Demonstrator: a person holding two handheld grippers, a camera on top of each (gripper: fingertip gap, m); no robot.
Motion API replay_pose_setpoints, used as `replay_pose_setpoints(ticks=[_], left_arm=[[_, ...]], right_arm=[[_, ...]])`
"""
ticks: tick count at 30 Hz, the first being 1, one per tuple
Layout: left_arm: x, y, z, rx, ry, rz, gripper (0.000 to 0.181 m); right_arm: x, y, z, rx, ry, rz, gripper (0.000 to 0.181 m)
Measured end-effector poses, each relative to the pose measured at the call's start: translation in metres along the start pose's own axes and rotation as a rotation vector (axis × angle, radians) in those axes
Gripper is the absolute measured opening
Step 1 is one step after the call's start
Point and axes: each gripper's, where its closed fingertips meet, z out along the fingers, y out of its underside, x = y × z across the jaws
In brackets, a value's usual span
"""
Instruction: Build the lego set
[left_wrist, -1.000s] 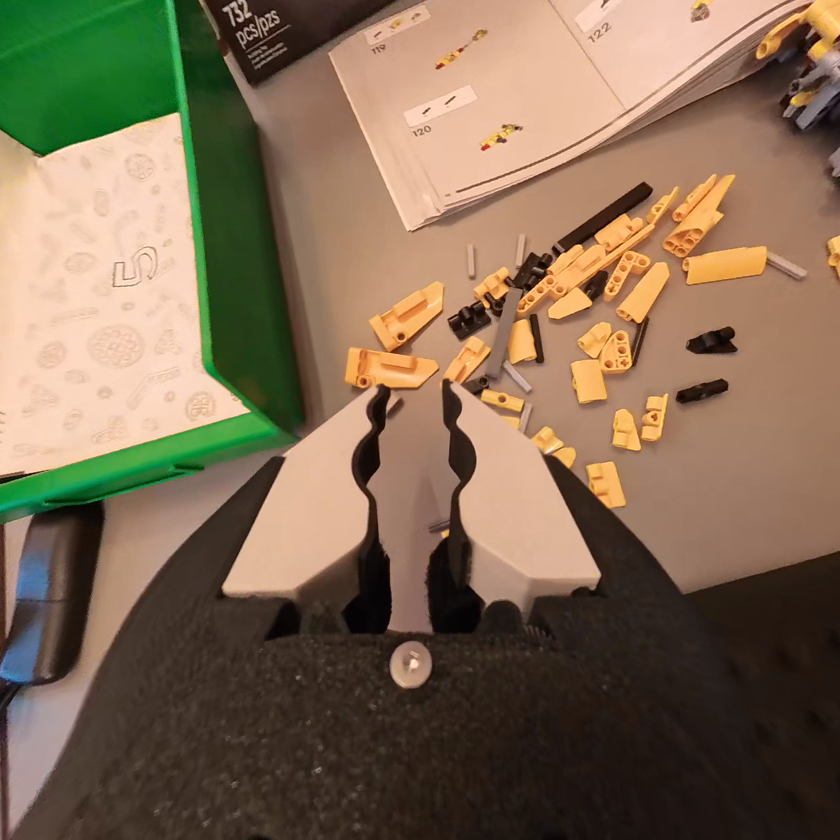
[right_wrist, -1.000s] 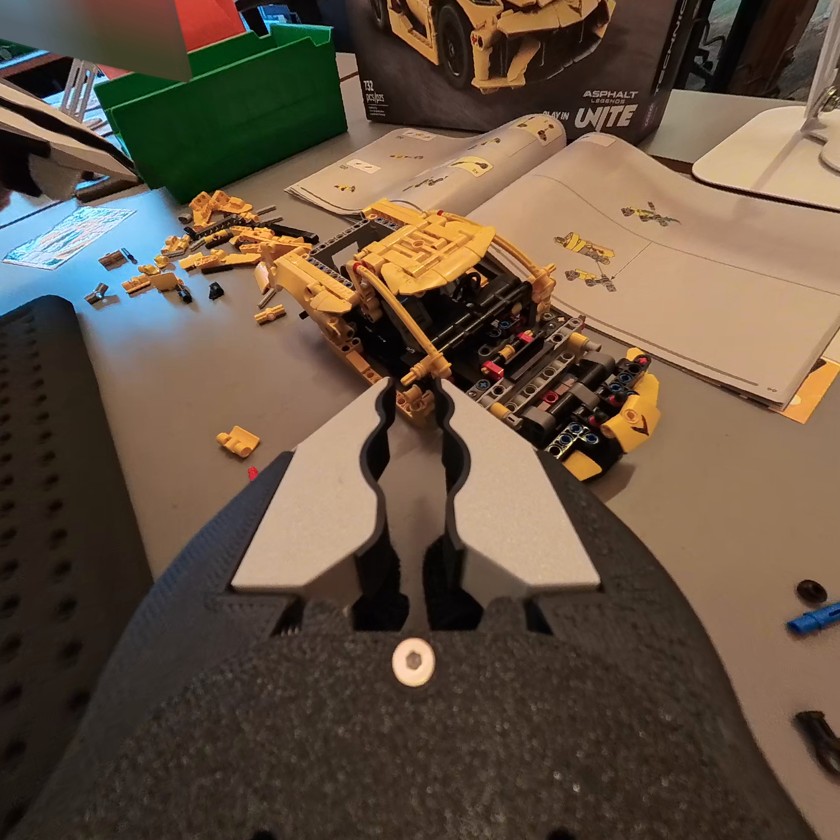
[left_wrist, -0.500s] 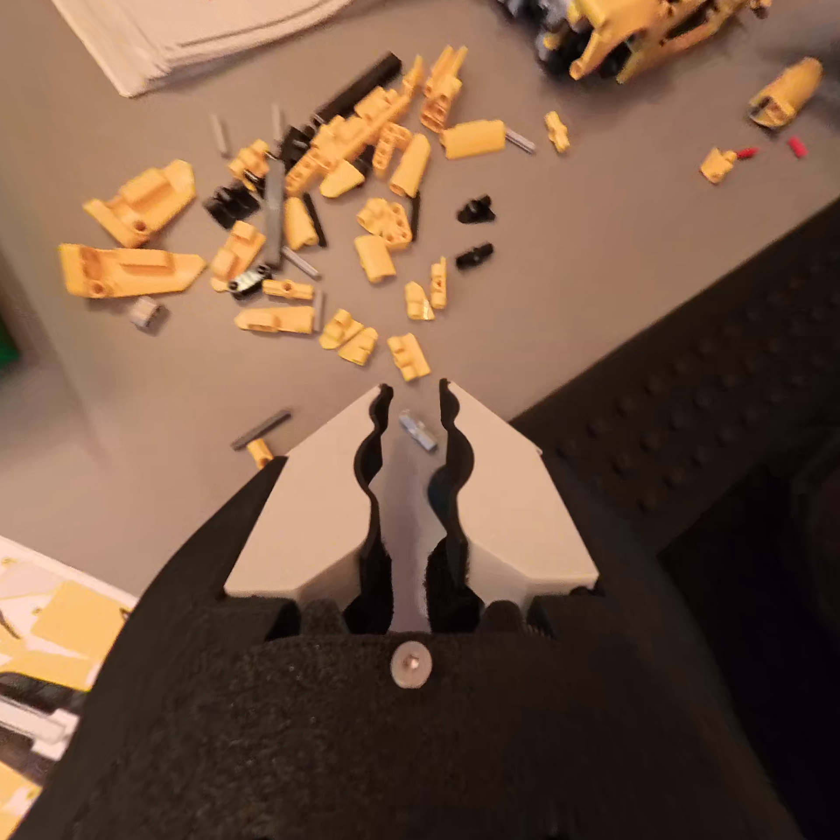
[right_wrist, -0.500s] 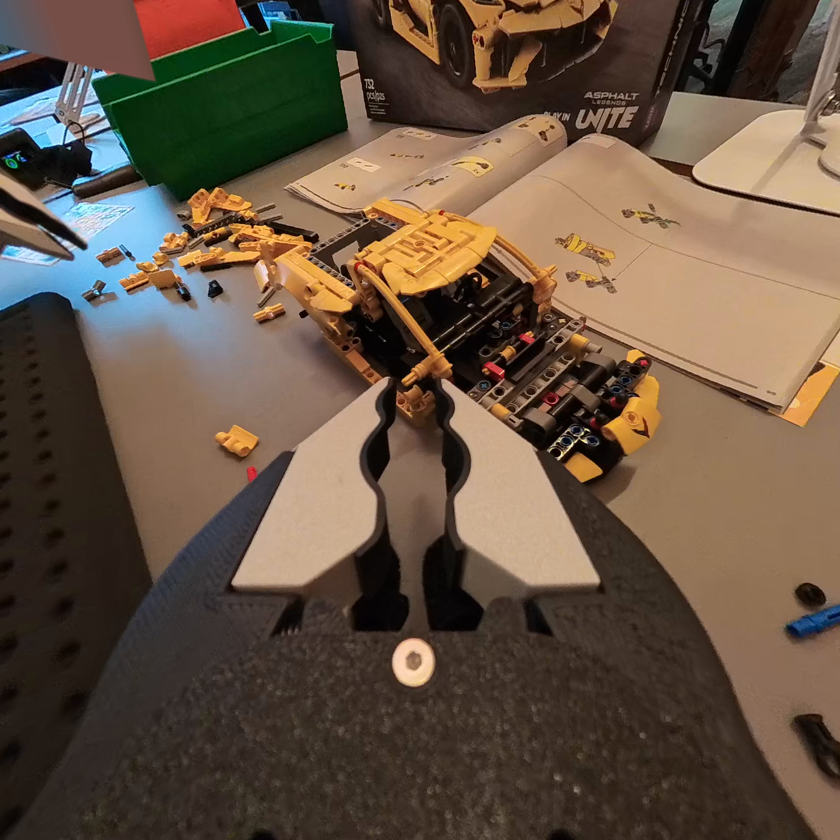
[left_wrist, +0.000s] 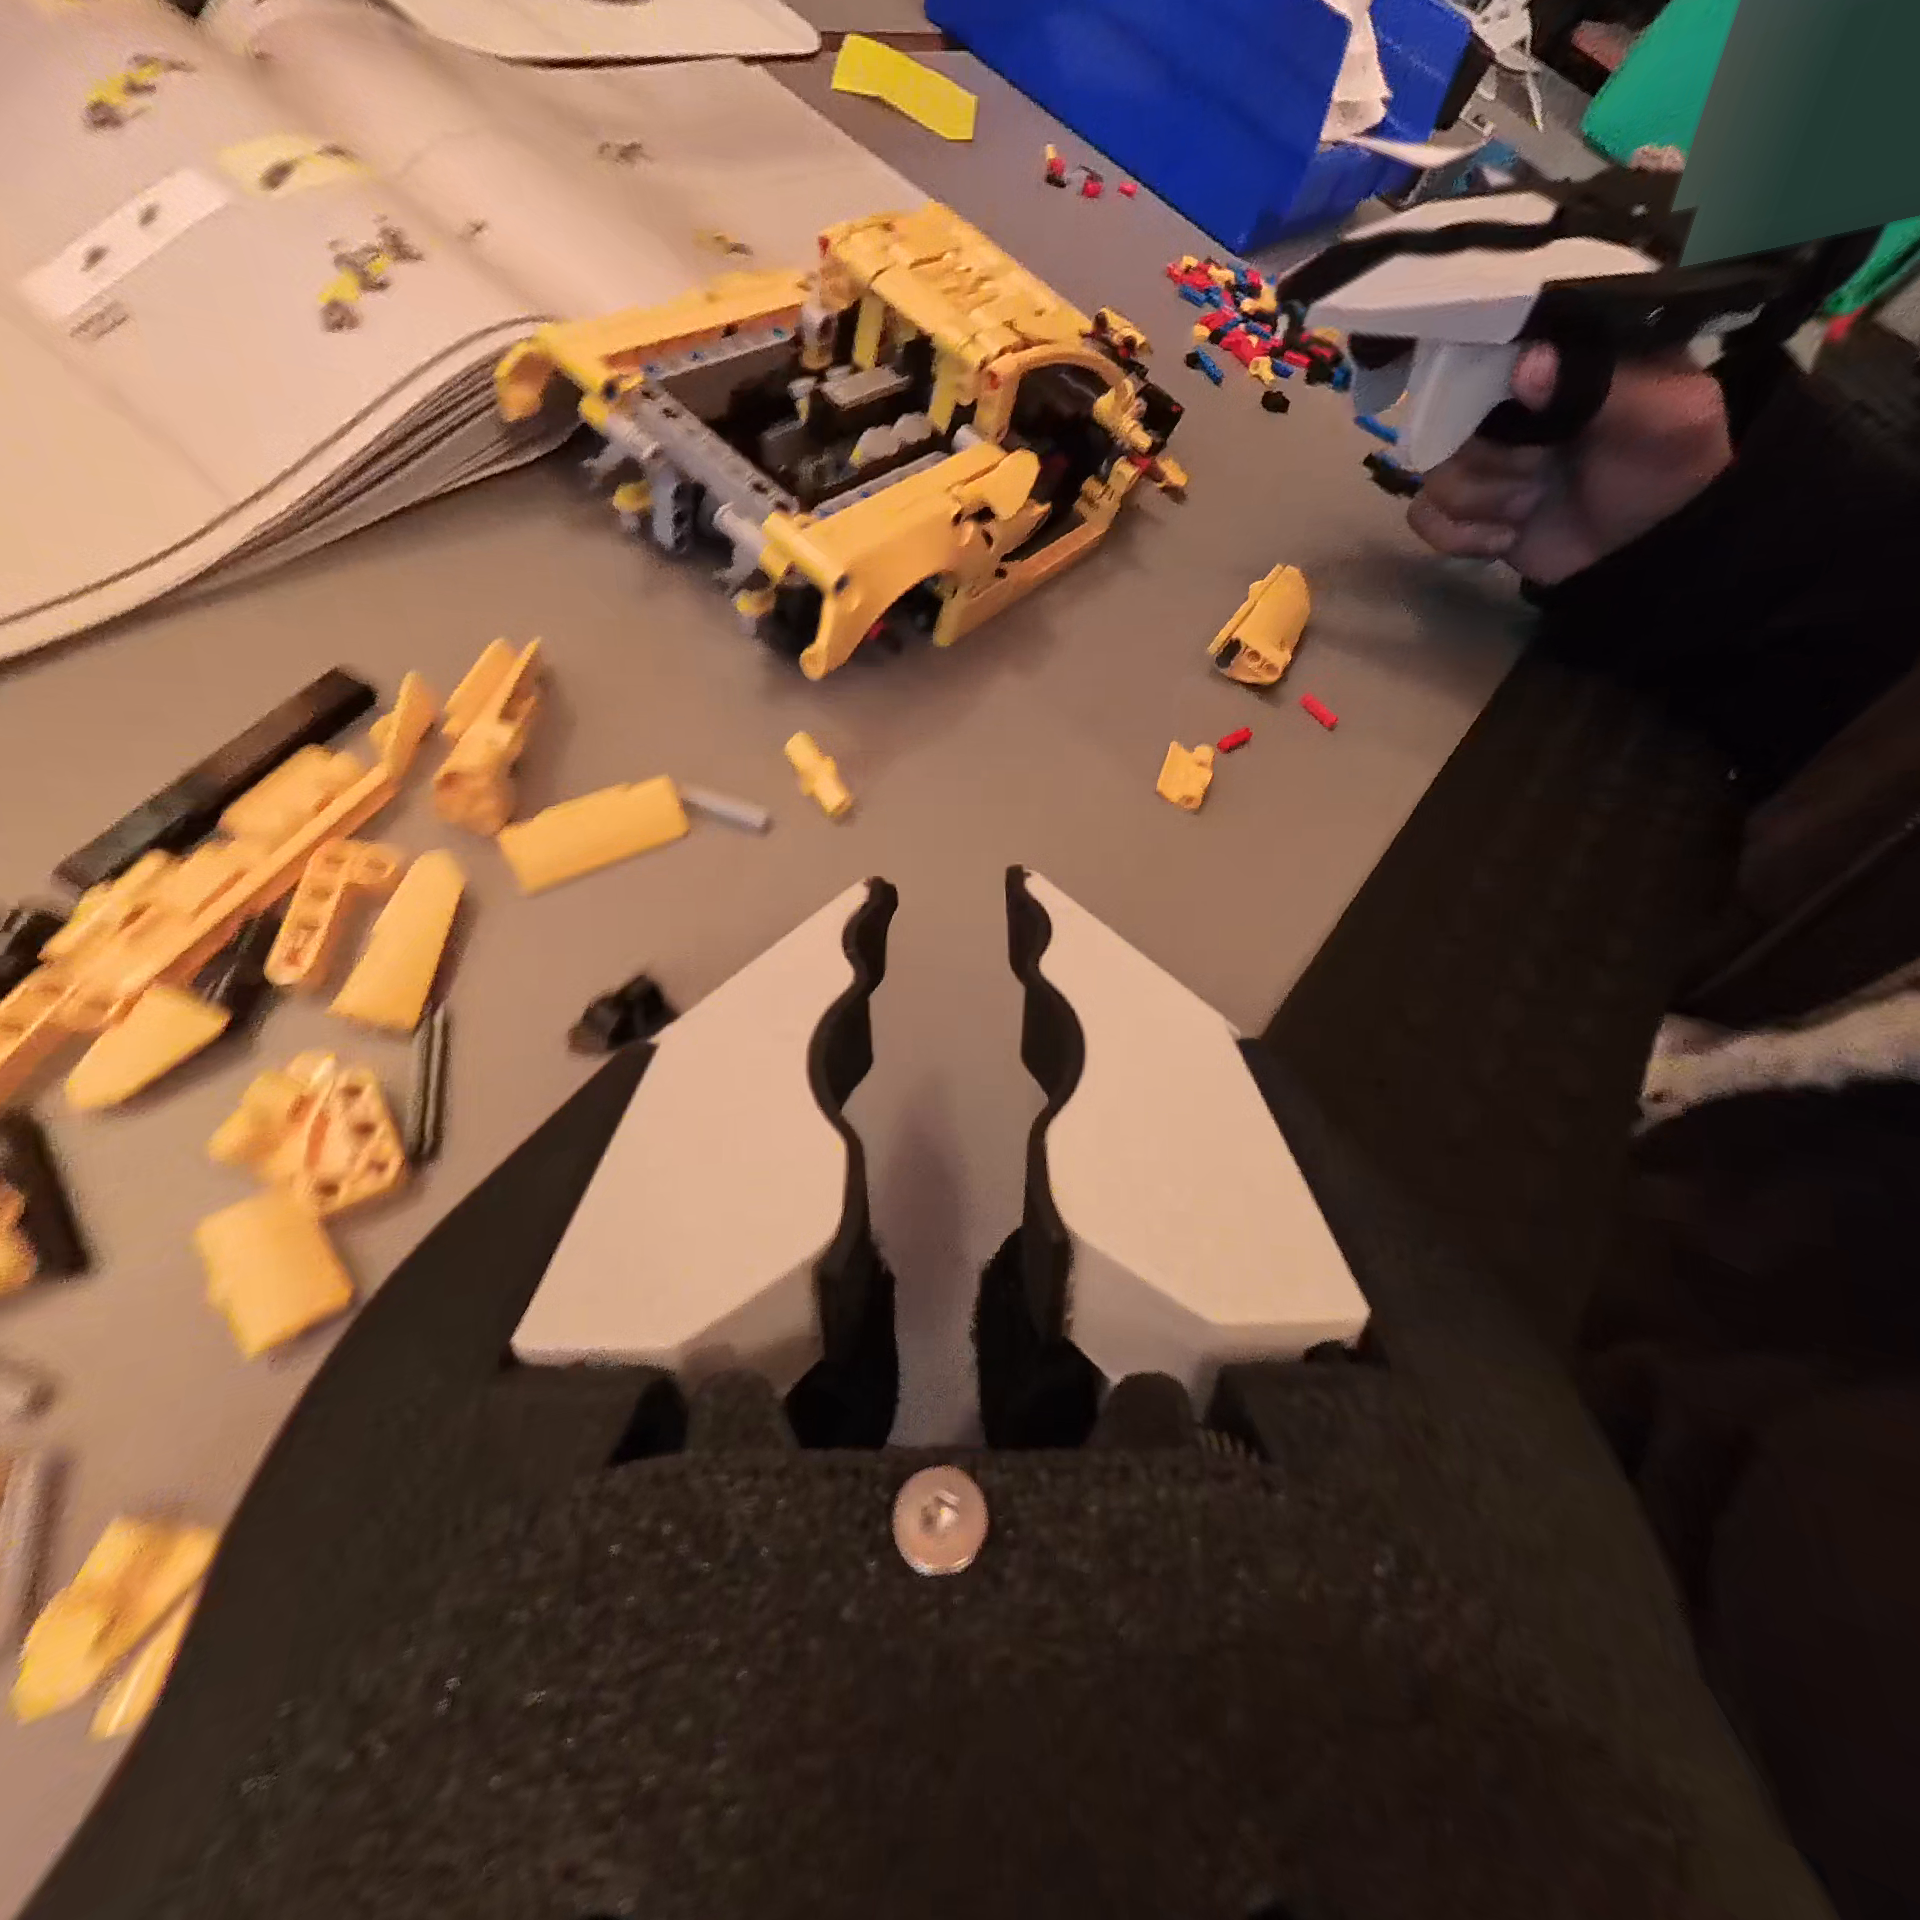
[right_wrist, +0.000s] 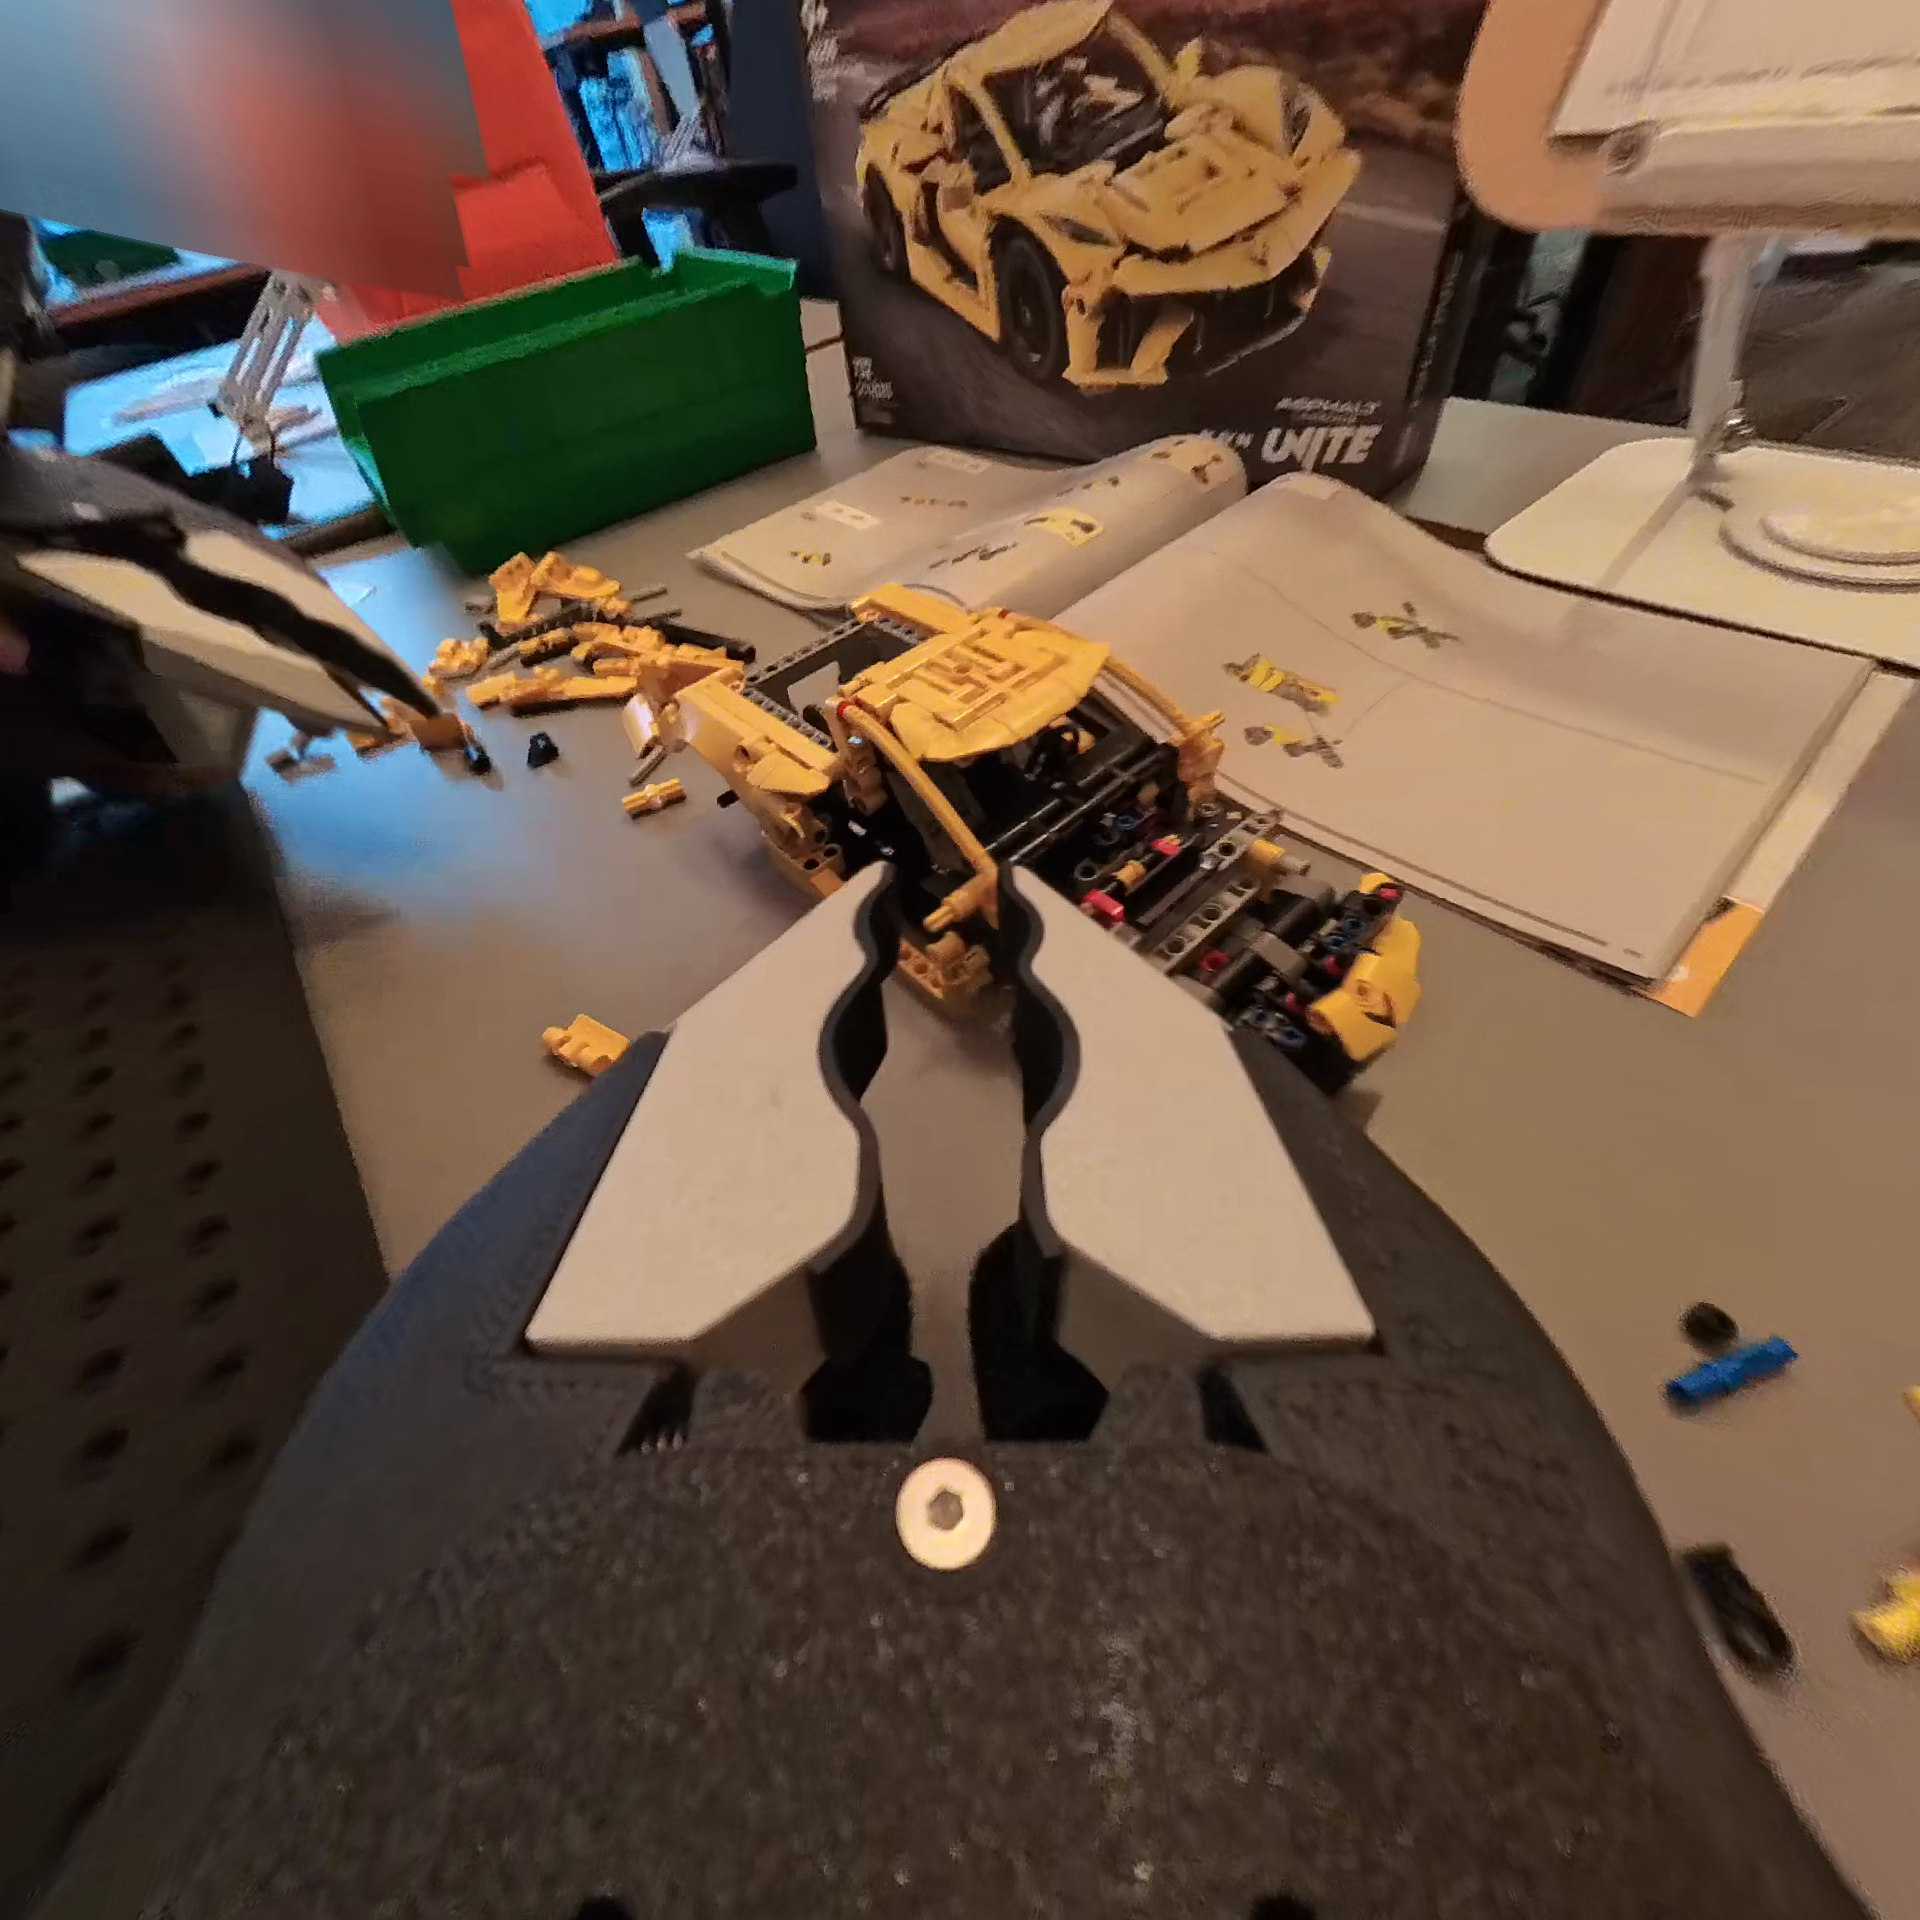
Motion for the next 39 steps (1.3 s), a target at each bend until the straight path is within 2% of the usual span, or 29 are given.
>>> replay_pose_setpoints(ticks=[3, 6, 9, 12, 19, 28, 32, 34, 37, 39], left_arm=[[-0.005, -0.015, 0.019, 0.009, -0.072, 0.064, 0.023], [-0.02, -0.029, 0.025, 0.018, -0.136, 0.075, 0.023], [-0.024, -0.017, 0.035, -0.087, -0.129, 0.054, 0.023], [-0.023, -0.005, 0.046, -0.157, -0.163, 0.077, 0.023], [-0.025, -0.004, 0.055, -0.169, -0.233, 0.062, 0.024], [-0.032, 0.007, 0.074, -0.277, -0.345, 0.152, 0.024], [-0.046, 0.007, 0.067, -0.287, -0.462, 0.208, 0.005], [-0.054, 0.009, 0.057, -0.308, -0.497, 0.22, 0.002], [-0.082, 0.017, 0.027, -0.36, -0.613, 0.232, 0.002], [-0.093, 0.022, 0.011, -0.359, -0.634, 0.19, 0.002]], right_arm=[[0.012, -0.003, -0.023, 0.014, 0.041, 0.028, 0.021], [0.011, 0.008, -0.042, -0.049, 0.033, 0.03, 0.025], [0.002, 0.019, -0.048, -0.082, 0.027, 0.003, 0.024], [-0.003, 0.017, -0.044, -0.018, 0.013, 0.029, 0.023], [0.026, 0.016, -0.055, 0.012, 0.138, 0.075, 0.022], [0.025, 0.018, -0.057, 0.018, 0.12, 0.082, 0.021], [0.025, 0.019, -0.056, 0.016, 0.112, 0.089, 0.021], [0.025, 0.018, -0.057, 0.018, 0.115, 0.088, 0.021], [0.025, 0.019, -0.056, 0.015, 0.118, 0.085, 0.021], [0.025, 0.019, -0.056, 0.012, 0.117, 0.083, 0.021]])
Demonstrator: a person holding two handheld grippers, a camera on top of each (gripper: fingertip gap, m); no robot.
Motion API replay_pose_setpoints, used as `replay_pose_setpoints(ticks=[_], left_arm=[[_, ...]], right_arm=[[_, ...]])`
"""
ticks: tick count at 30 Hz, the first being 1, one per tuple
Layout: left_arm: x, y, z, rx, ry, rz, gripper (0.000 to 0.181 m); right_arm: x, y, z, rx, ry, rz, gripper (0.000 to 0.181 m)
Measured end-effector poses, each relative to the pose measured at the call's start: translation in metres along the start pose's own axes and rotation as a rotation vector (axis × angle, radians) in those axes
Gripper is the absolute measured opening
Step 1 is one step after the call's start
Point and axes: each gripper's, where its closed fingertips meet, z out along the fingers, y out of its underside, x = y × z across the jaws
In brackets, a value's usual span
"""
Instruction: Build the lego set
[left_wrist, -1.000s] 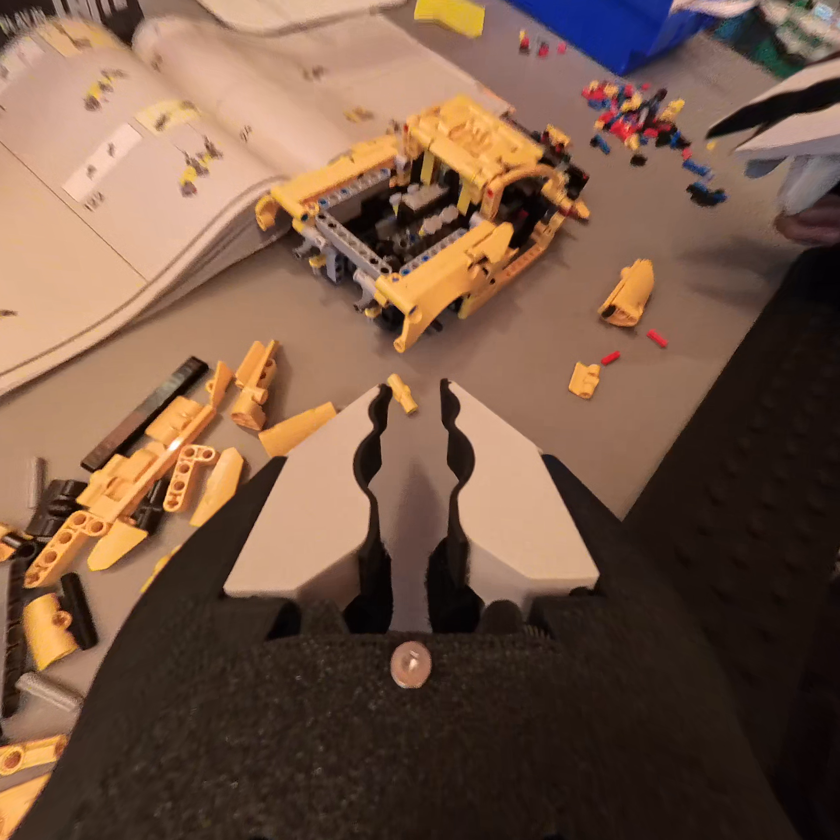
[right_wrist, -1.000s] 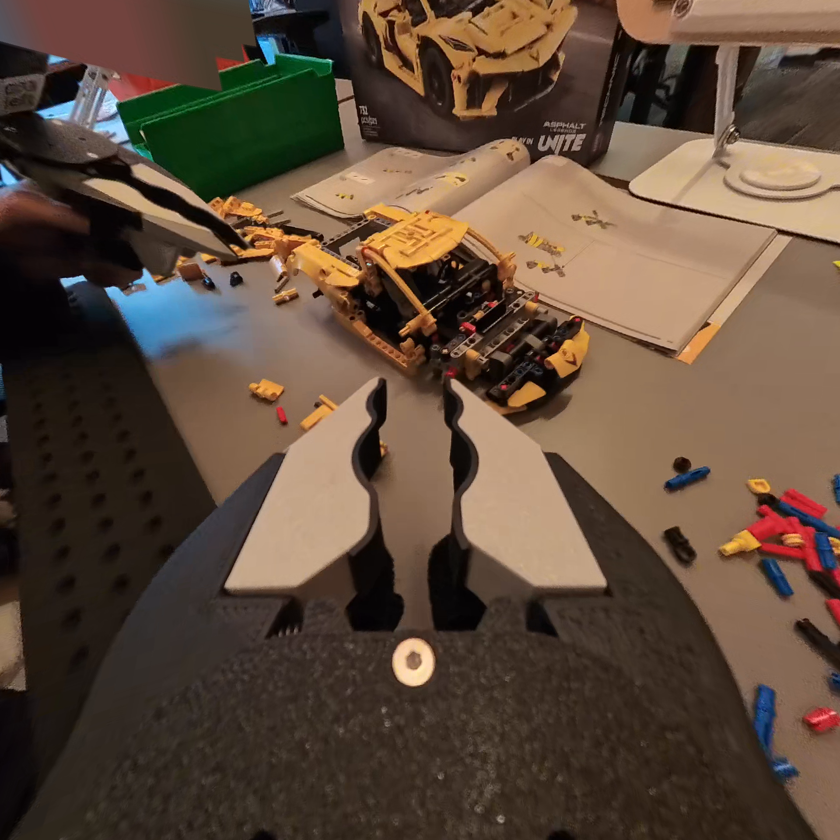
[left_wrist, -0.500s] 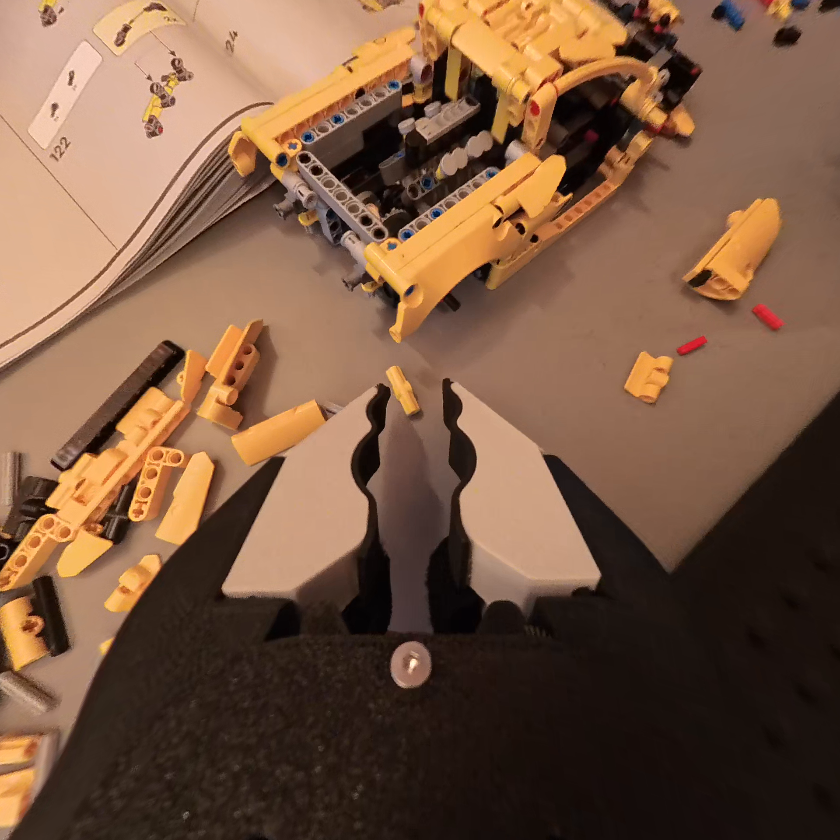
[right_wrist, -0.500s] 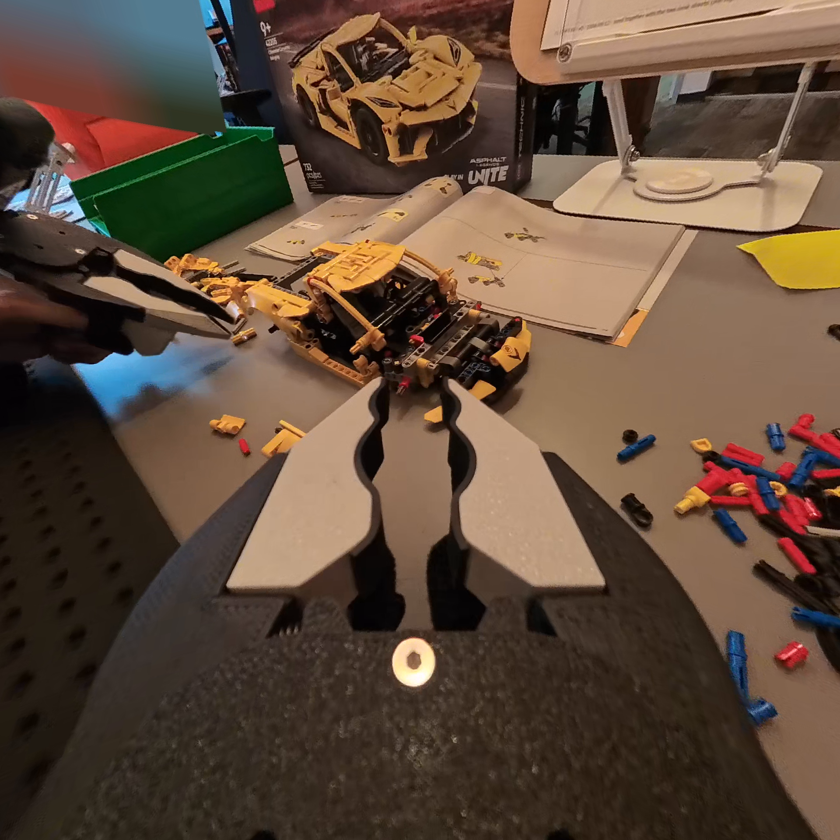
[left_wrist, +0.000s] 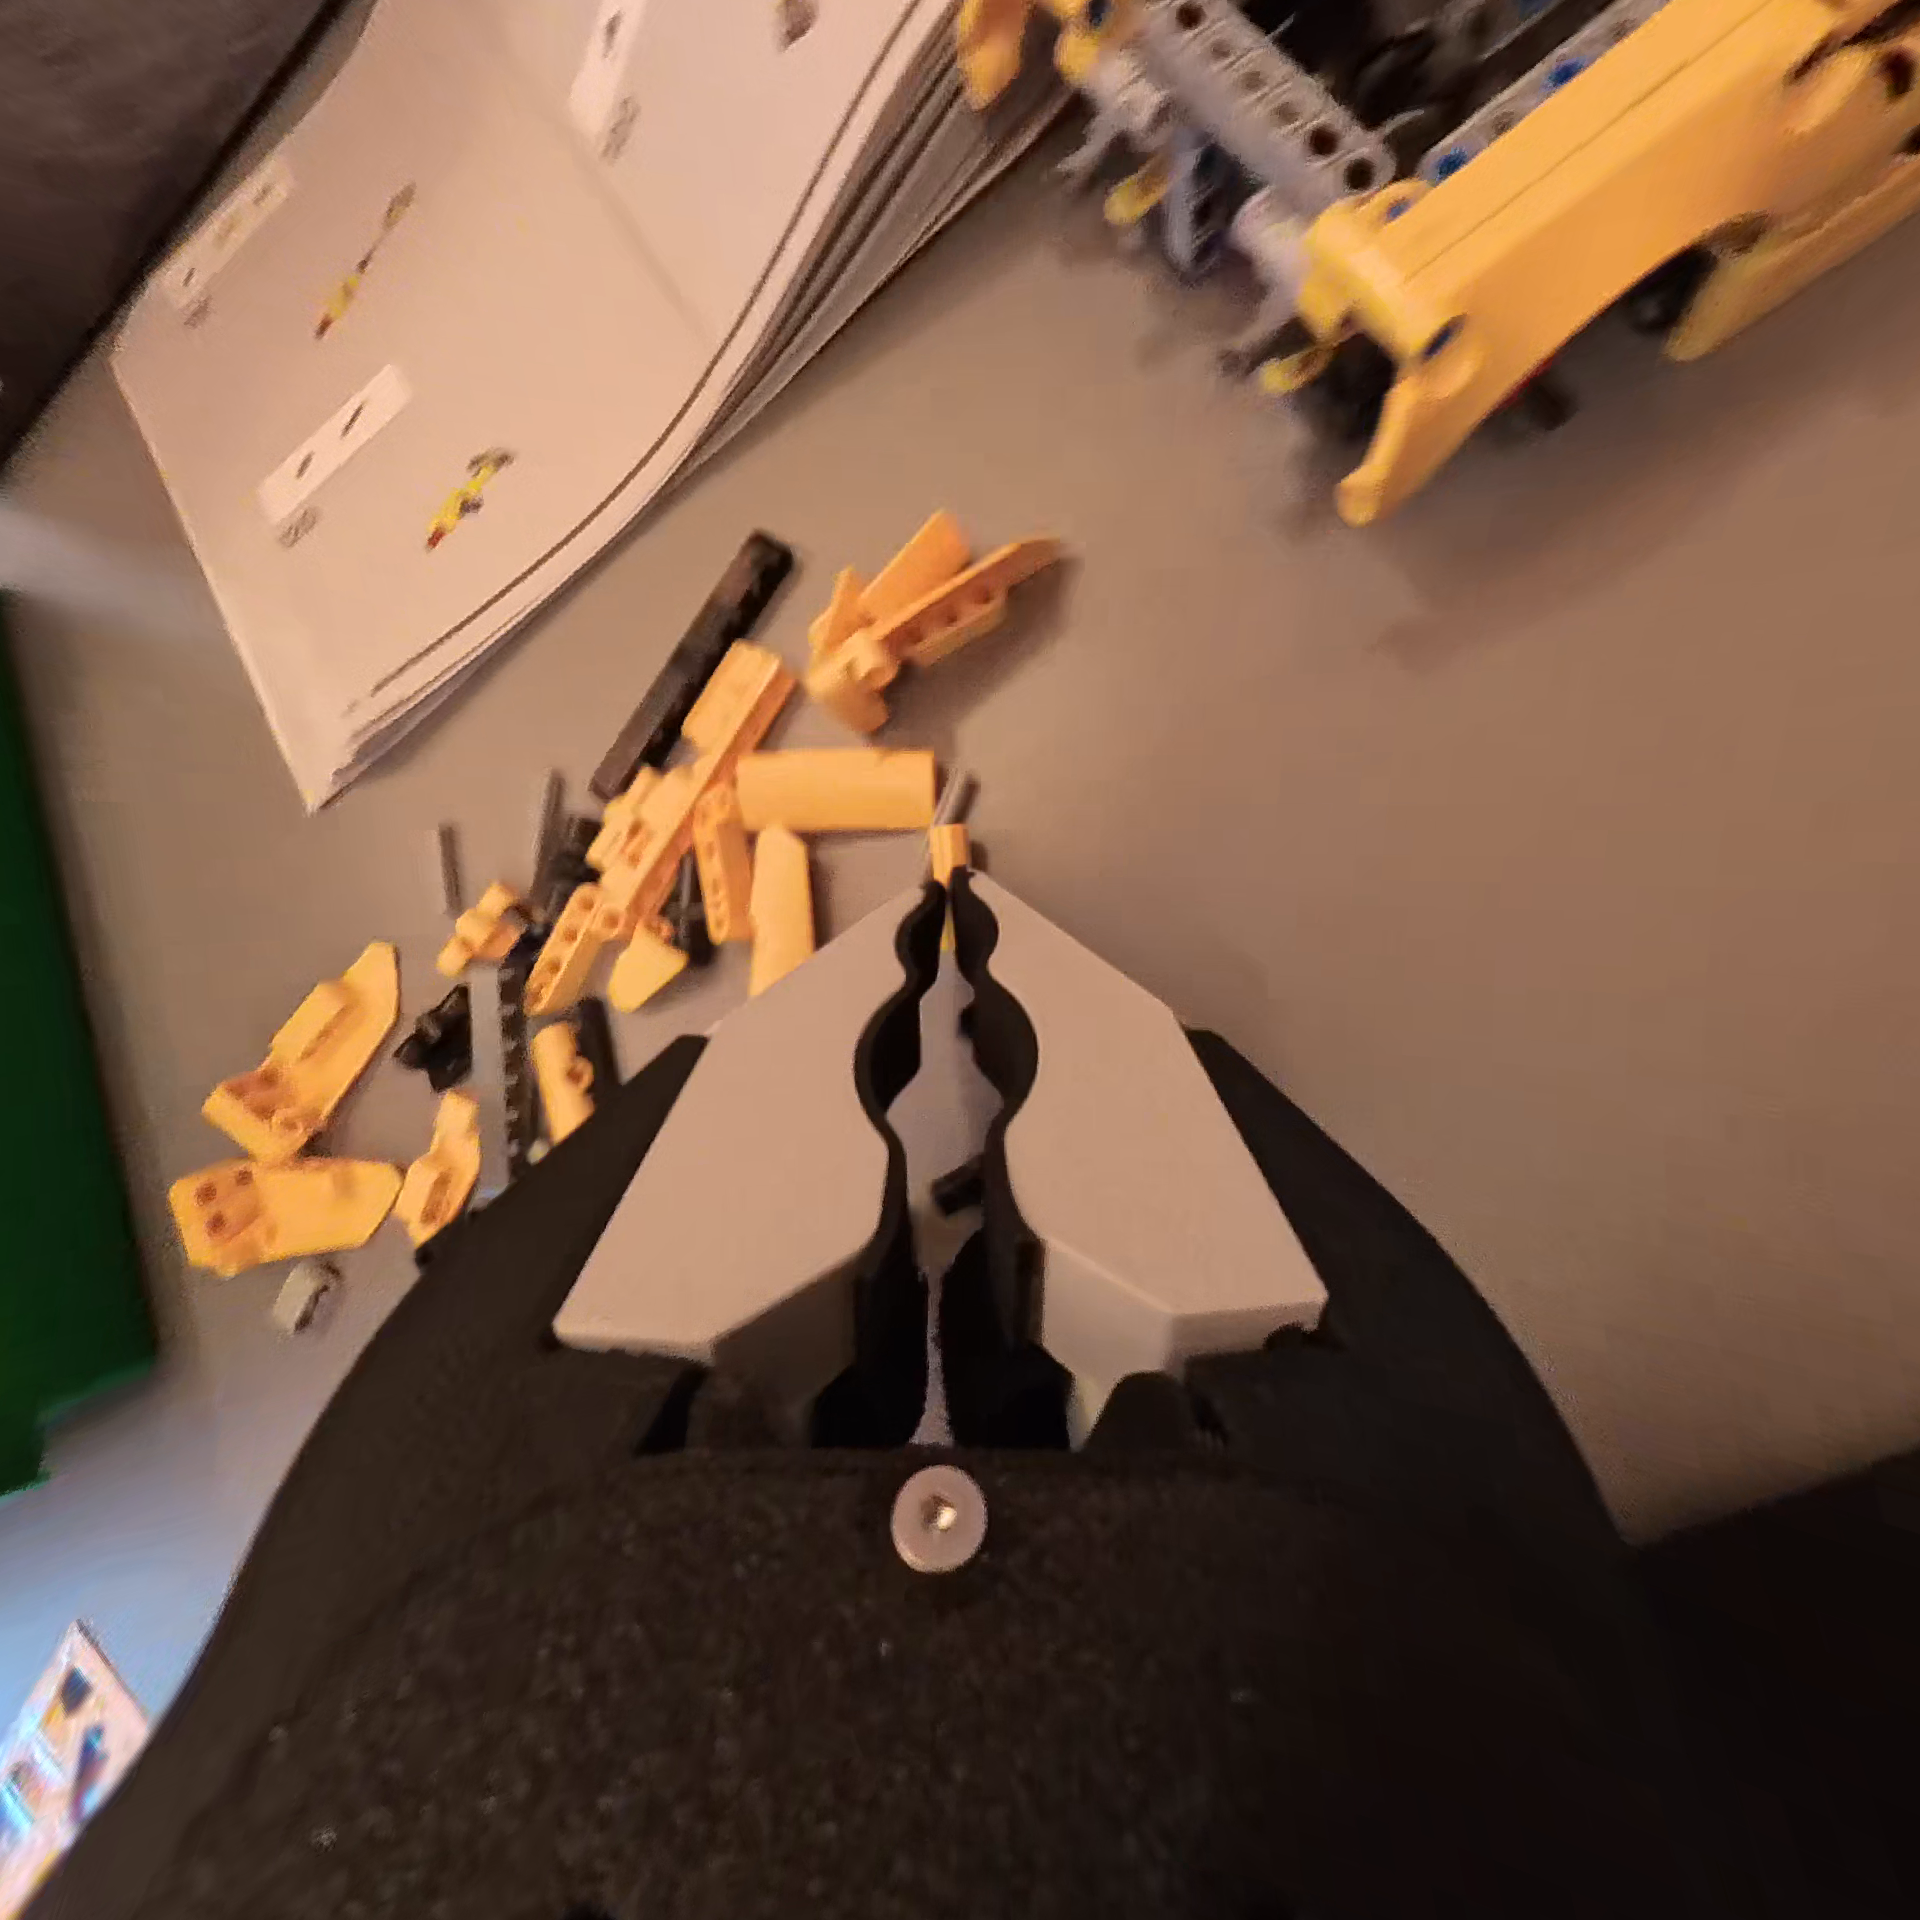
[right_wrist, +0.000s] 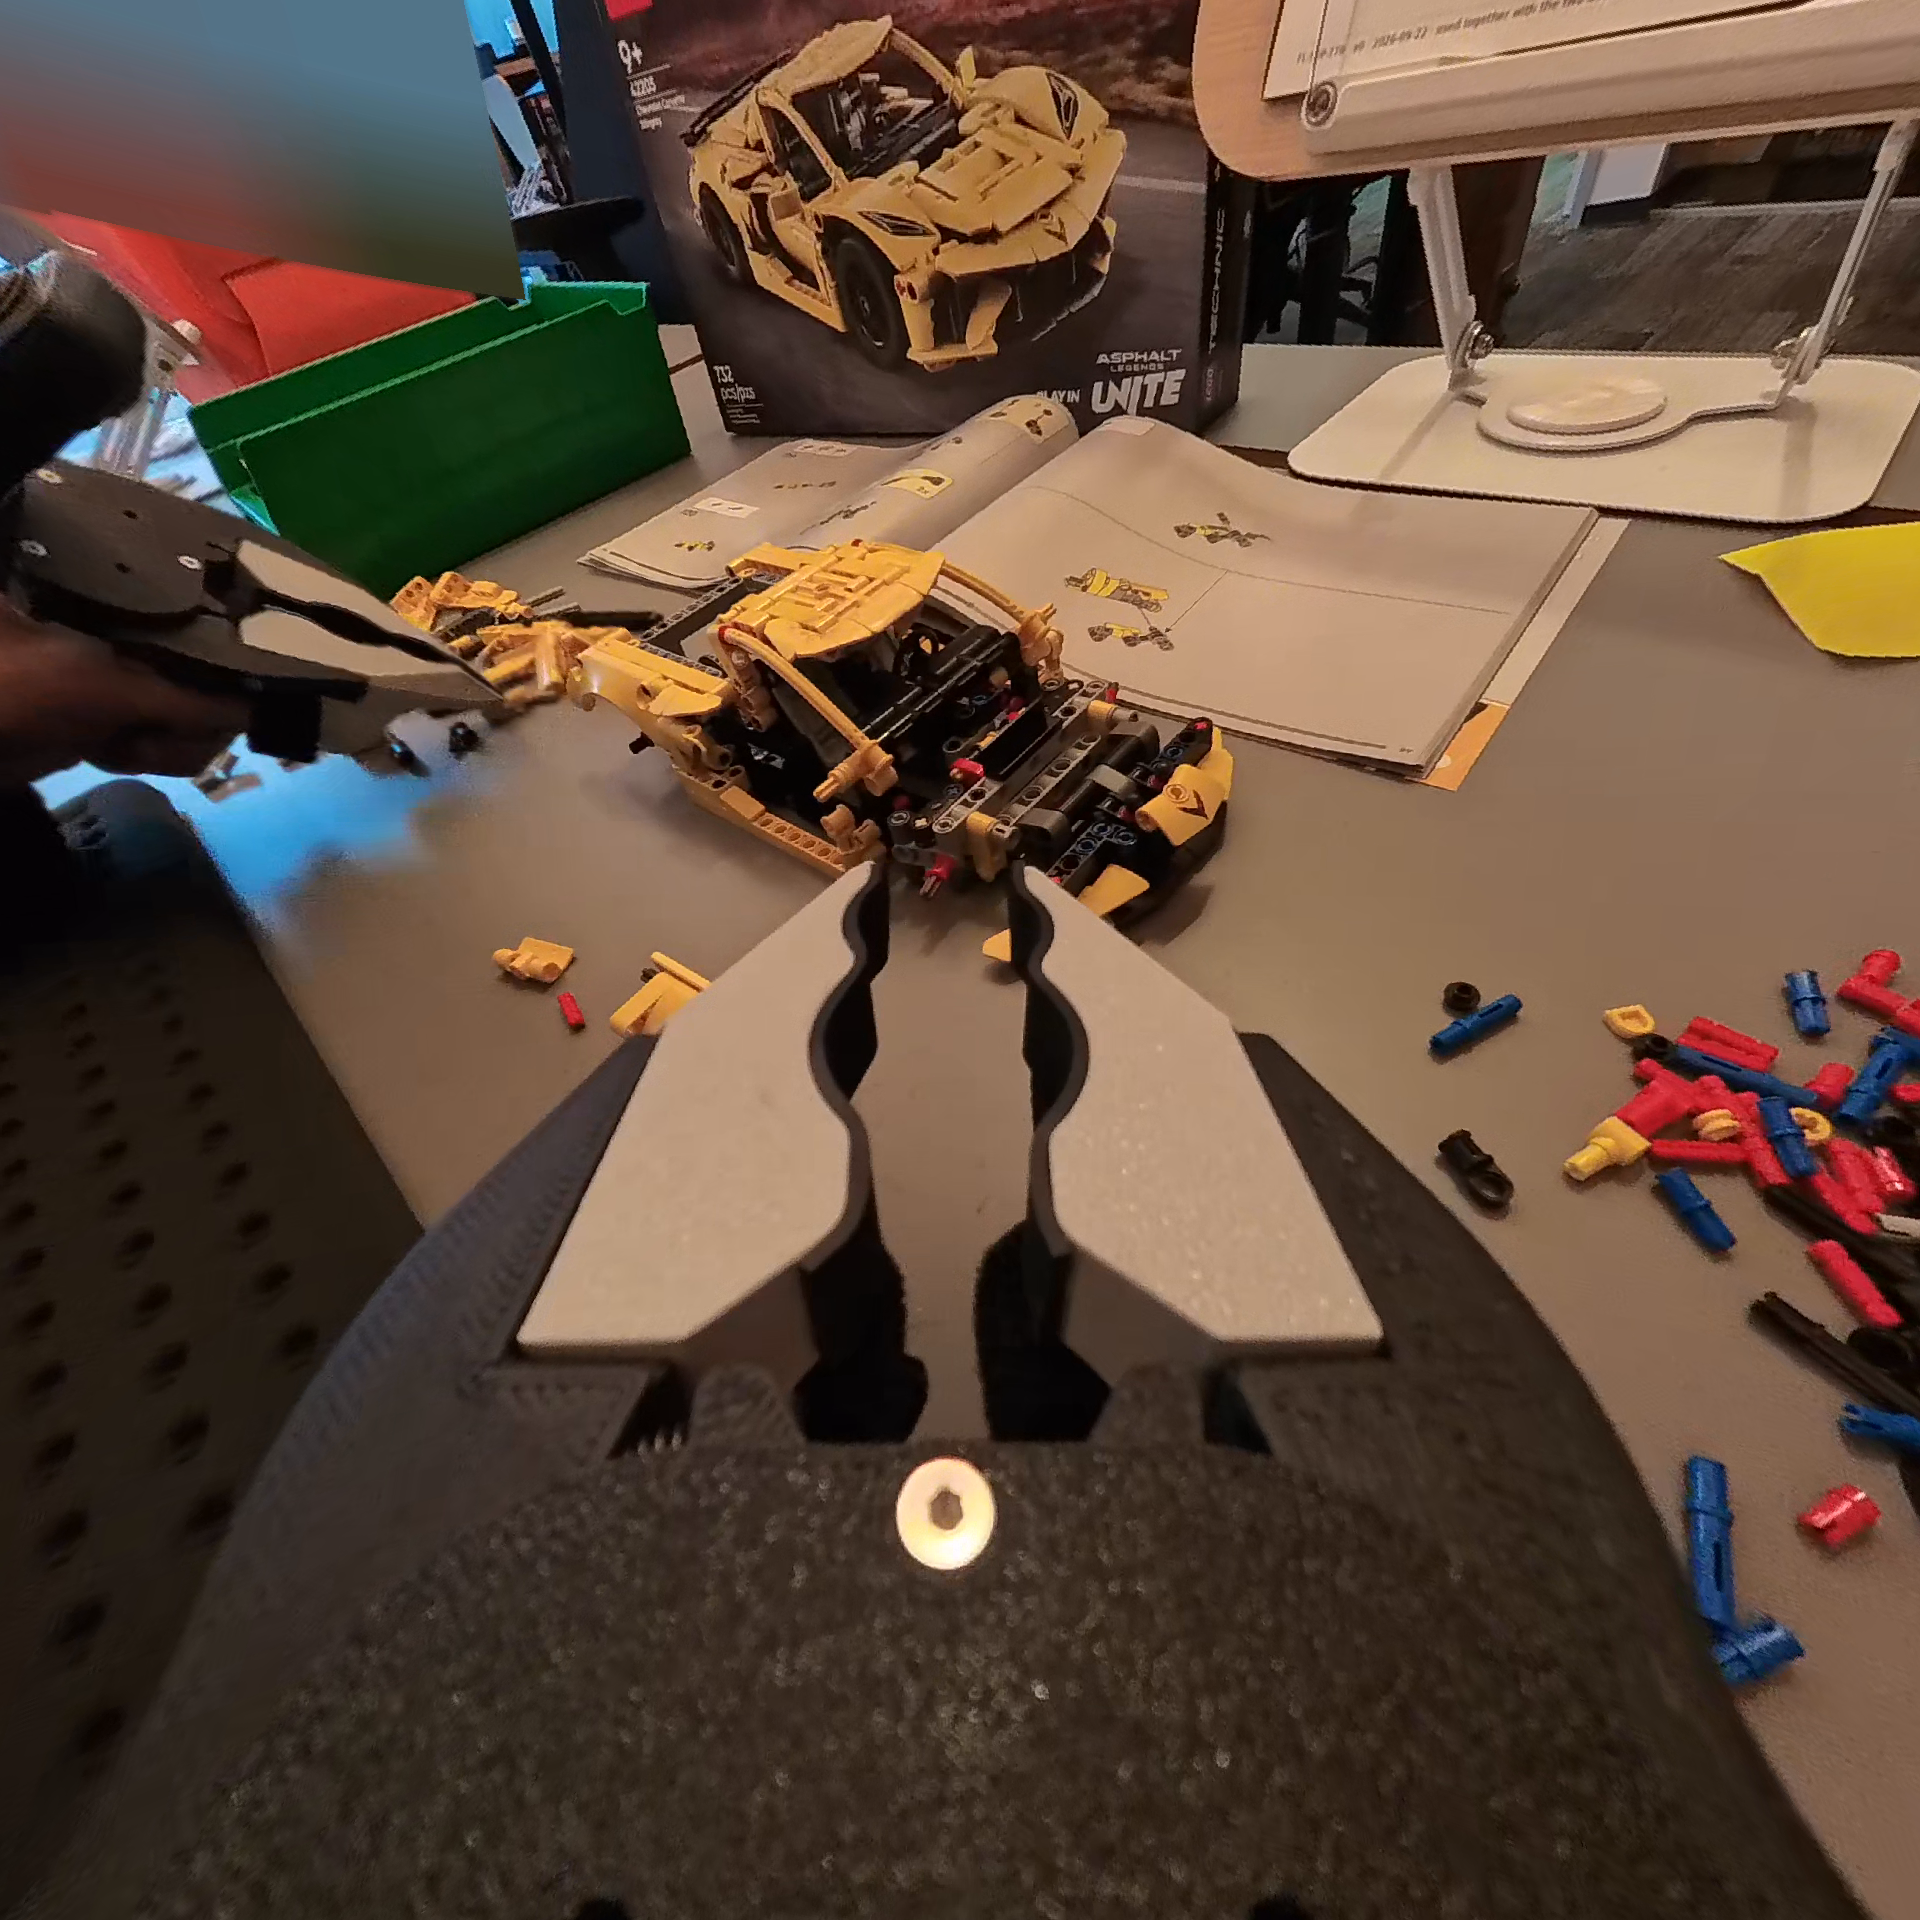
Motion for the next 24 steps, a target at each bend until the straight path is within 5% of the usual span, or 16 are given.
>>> replay_pose_setpoints(ticks=[5, 11, 17, 24], left_arm=[[-0.004, -0.008, -0.013, 0.089, 0.1, -0.152, 0.014], [0.009, -0.059, -0.024, 0.284, 0.305, -0.306, 0.025], [-0.021, -0.115, -0.022, 0.51, 0.35, -0.473, 0.028], [-0.07, -0.127, 0.005, 0.556, 0.143, -0.482, 0.027]], right_arm=[[0.001, 0.001, 0.001, -0.006, 0.005, -0.004, 0.021], [0.008, 0.002, 0.001, -0.014, 0.046, -0.003, 0.021], [0.023, 0.006, 0.001, -0.03, 0.104, 0.039, 0.021], [0.027, 0.004, 0.0, -0.014, 0.096, 0.081, 0.022]])
